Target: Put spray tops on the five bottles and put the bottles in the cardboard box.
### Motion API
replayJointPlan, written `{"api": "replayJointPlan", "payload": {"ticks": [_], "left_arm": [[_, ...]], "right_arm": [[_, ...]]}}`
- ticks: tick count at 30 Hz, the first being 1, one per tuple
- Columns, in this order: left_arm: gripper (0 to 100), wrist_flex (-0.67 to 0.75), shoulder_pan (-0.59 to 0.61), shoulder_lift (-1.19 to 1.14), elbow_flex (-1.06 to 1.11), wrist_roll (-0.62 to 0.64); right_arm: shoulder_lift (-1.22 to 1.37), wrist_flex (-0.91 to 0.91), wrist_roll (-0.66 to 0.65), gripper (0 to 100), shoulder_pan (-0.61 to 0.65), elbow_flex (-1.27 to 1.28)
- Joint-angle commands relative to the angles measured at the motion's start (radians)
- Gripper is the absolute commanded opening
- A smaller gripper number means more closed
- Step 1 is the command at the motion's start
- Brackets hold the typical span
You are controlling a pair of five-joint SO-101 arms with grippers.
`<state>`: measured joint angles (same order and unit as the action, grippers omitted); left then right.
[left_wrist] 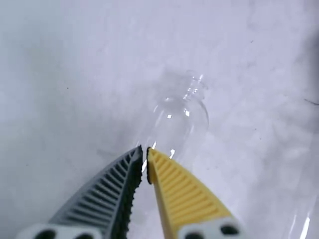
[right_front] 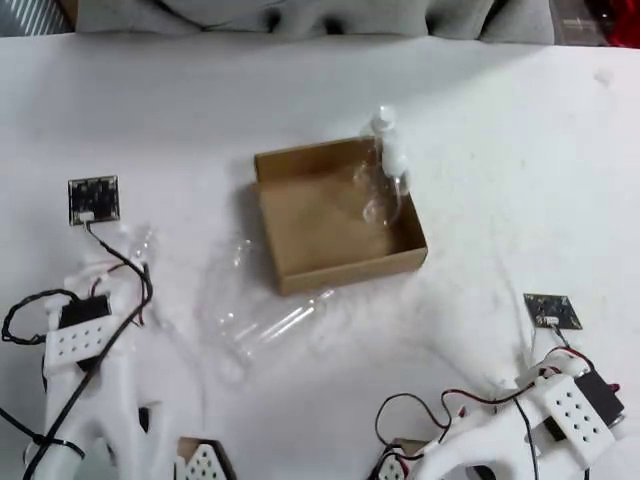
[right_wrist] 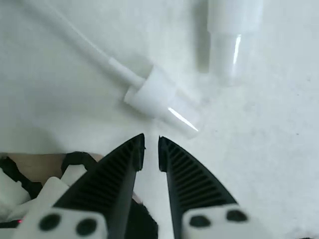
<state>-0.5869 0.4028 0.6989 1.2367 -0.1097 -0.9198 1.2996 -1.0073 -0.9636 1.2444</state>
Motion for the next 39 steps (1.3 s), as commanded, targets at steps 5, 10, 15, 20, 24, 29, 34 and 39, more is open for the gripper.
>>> {"api": "replayJointPlan", "payload": {"ticks": [5,10,15,20,24,29,34,39], "left_arm": [[2,0.008,-0.022,0.004,0.003,-0.006],[2,0.008,-0.021,0.004,0.003,-0.006],[2,0.008,-0.019,0.004,0.011,-0.006],[2,0.008,-0.019,0.004,0.011,-0.006],[2,0.008,-0.019,0.004,0.011,-0.006],[2,0.008,-0.019,0.004,0.011,-0.006],[2,0.008,-0.019,0.004,0.011,-0.006],[2,0.008,-0.019,0.004,0.012,-0.006]], "right_arm": [[-0.005,-0.249,0.140,1.5,-0.005,0.084],[-0.007,-0.229,0.146,1.5,0.004,0.089],[-0.007,-0.231,0.160,1.5,-0.002,0.055],[-0.005,-0.286,0.239,1.5,0.027,0.057],[-0.005,-0.292,0.269,1.5,0.038,0.051],[0.019,-0.328,0.308,1.5,0.070,0.051],[0.193,-0.343,0.325,1.5,0.079,-0.043],[0.363,-0.346,0.321,1.6,0.068,-0.137]]}}
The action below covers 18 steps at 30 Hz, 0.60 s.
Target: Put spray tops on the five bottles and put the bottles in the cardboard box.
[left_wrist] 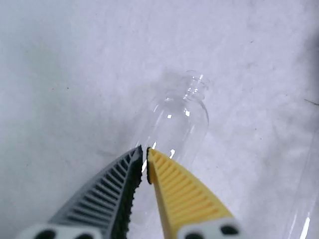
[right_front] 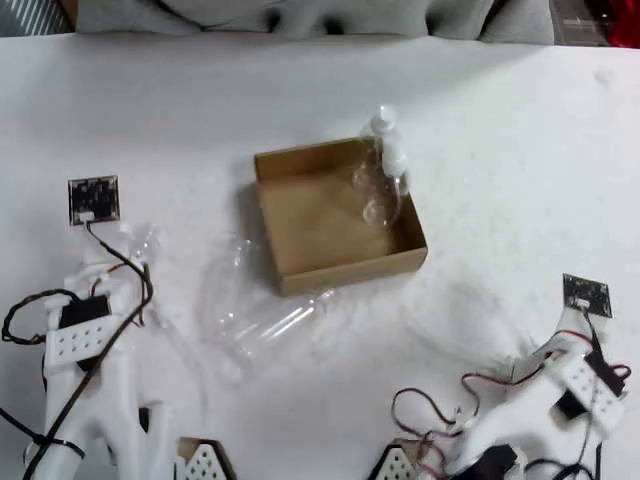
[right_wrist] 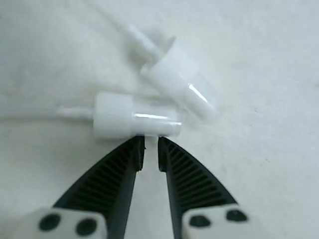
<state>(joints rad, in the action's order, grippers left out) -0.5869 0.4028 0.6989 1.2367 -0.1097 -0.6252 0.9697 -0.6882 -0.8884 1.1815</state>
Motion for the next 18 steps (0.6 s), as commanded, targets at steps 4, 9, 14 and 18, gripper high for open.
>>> {"api": "replayJointPlan", "payload": {"ticks": [4,9,14,18], "left_arm": [[2,0.008,-0.019,0.004,0.012,-0.006],[2,0.008,-0.021,0.004,0.012,-0.006],[2,0.008,-0.022,0.004,0.012,-0.006],[2,0.008,-0.022,0.004,0.012,-0.006]], "right_arm": [[0.096,-0.016,0.002,1.6,-0.010,-0.101],[0.111,-0.045,0.009,1.6,-0.021,-0.143],[0.186,-0.087,0.044,1.6,0.021,-0.181],[0.303,-0.140,0.106,1.6,0.048,-0.262]]}}
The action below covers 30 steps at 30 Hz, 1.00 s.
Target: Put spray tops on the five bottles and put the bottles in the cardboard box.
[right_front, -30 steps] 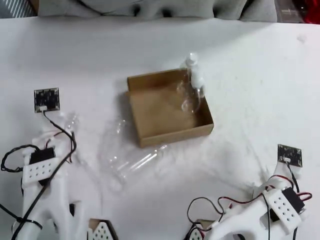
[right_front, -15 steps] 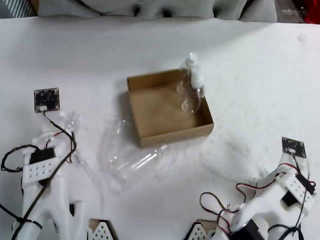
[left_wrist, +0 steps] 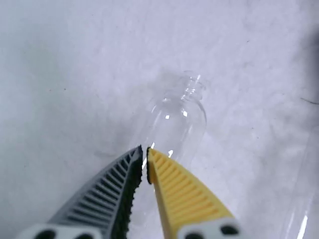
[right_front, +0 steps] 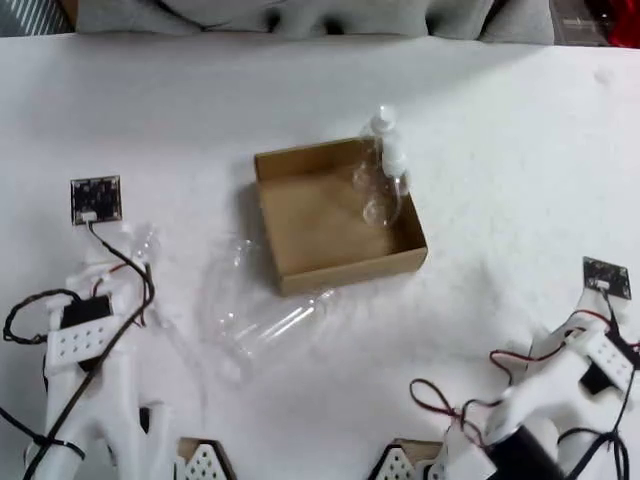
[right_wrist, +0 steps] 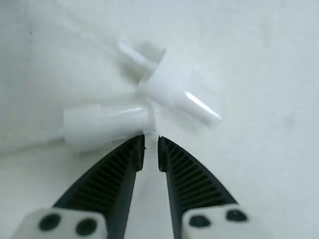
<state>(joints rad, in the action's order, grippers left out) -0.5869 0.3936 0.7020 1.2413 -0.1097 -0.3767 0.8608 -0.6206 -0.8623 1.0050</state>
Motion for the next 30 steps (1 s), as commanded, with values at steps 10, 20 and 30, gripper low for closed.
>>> {"api": "replayJointPlan", "payload": {"ticks": [10,20,30], "left_arm": [[2,0.008,-0.013,0.001,0.008,-0.006],[2,0.008,-0.010,0.001,0.008,-0.006],[2,0.008,-0.008,0.001,0.008,-0.006]], "right_arm": [[0.257,-0.030,0.175,1.6,0.137,-0.272],[0.266,-0.030,0.319,1.6,0.291,-0.353],[0.239,-0.024,0.364,1.8,0.352,-0.377]]}}
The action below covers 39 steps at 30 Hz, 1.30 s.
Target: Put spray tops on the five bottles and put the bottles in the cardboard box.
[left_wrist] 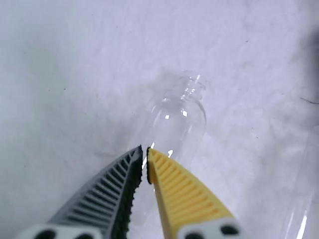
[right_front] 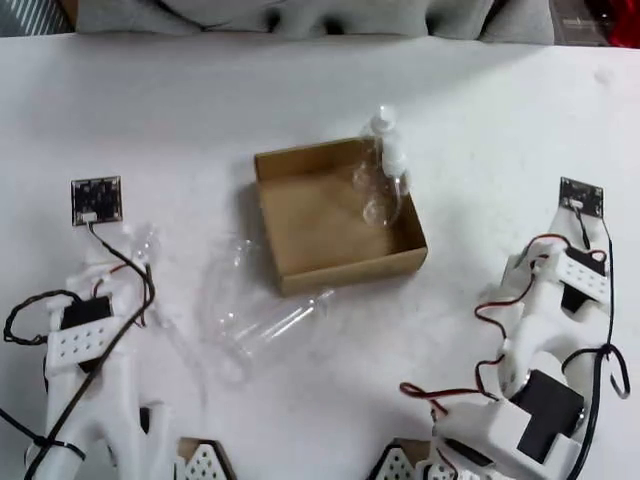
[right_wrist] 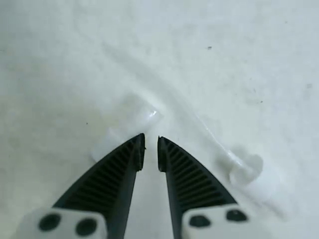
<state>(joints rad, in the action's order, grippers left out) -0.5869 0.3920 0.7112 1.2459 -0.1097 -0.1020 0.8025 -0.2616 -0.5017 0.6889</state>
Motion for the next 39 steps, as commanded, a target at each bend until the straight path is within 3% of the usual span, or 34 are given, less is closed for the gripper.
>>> {"api": "replayJointPlan", "payload": {"ticks": [1,4,9,17,23,29,36,39], "left_arm": [[2,0.008,-0.007,-0.008,0.003,-0.006],[2,0.008,-0.007,-0.008,0.003,-0.006],[2,0.008,-0.007,-0.008,0.003,-0.006],[2,0.008,-0.010,-0.008,0.003,-0.006],[2,0.008,-0.010,-0.008,0.003,-0.006],[2,0.008,-0.008,-0.008,0.003,-0.006],[2,0.008,-0.008,-0.008,0.003,-0.005],[2,0.008,-0.008,-0.008,0.003,-0.003]], "right_arm": [[-0.048,0.076,0.002,1.8,-0.030,-0.072],[-0.090,0.191,-0.015,2.0,-0.107,-0.107],[-0.130,0.321,-0.203,11.4,-0.252,-0.109],[-0.127,0.282,-0.443,12.6,-0.440,-0.107],[-0.068,0.163,-0.511,13.6,-0.409,-0.077],[0.025,0.076,-0.514,26.4,-0.341,-0.084],[0.151,-0.019,-0.516,26.3,-0.275,-0.084],[0.179,-0.027,-0.516,18.3,-0.266,-0.109]]}}
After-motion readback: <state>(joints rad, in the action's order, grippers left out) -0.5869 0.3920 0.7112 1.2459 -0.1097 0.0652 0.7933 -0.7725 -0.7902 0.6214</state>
